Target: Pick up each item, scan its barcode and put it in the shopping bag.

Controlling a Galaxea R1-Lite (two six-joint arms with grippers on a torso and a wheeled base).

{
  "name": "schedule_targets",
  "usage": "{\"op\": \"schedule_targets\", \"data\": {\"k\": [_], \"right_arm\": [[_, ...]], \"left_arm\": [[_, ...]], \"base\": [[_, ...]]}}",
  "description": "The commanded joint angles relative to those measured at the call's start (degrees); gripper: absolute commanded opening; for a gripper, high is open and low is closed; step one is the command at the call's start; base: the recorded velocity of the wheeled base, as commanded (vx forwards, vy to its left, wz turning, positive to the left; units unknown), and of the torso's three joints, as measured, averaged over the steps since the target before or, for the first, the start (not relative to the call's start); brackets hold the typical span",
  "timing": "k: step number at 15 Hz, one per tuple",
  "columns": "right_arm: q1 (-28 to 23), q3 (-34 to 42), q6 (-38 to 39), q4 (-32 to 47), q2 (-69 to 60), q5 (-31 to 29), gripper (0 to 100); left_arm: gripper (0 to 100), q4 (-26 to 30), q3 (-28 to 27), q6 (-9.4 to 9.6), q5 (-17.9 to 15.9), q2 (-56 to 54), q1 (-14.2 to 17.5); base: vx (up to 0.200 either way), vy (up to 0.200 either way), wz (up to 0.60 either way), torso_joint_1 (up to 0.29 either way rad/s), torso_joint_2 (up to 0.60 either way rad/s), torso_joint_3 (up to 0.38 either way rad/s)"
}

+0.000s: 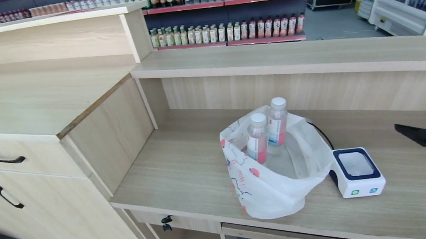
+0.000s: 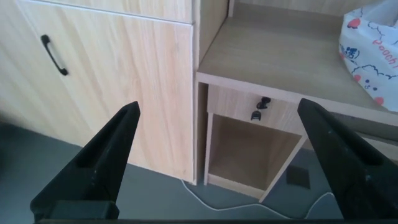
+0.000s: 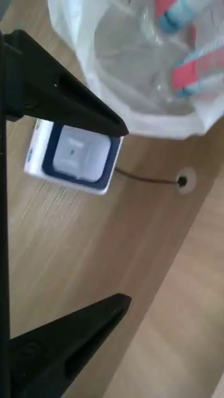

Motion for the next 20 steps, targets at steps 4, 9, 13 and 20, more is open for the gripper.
{"op": "schedule_targets", "data": {"k": [4,9,13,20], "right_arm": [[-16.4,-4.0,-2.4,13.3,-3.0,-0.8,100],[-18.8,-11.9,-1.3,21.4,9.8,2.0,100],[-18.7,-20.7,-4.6,23.2,16.7,7.4,100],[-18.9,-22.5,-15.4,21.6,24.3,13.2,100]], "left_arm": [[100,0.0,0.0,-0.01,0.0,0.0,0.0],[100,0.0,0.0,-0.01,0.0,0.0,0.0],[100,0.0,0.0,-0.01,0.0,0.0,0.0],[100,0.0,0.0,-0.01,0.0,0.0,0.0]], "base": [[0.000,0.000,-0.60,-0.200,0.53,0.327],[0.000,0.000,-0.12,-0.087,0.25,0.161],[0.000,0.000,0.00,0.000,0.00,0.000],[0.000,0.000,0.00,0.000,0.00,0.000]]}}
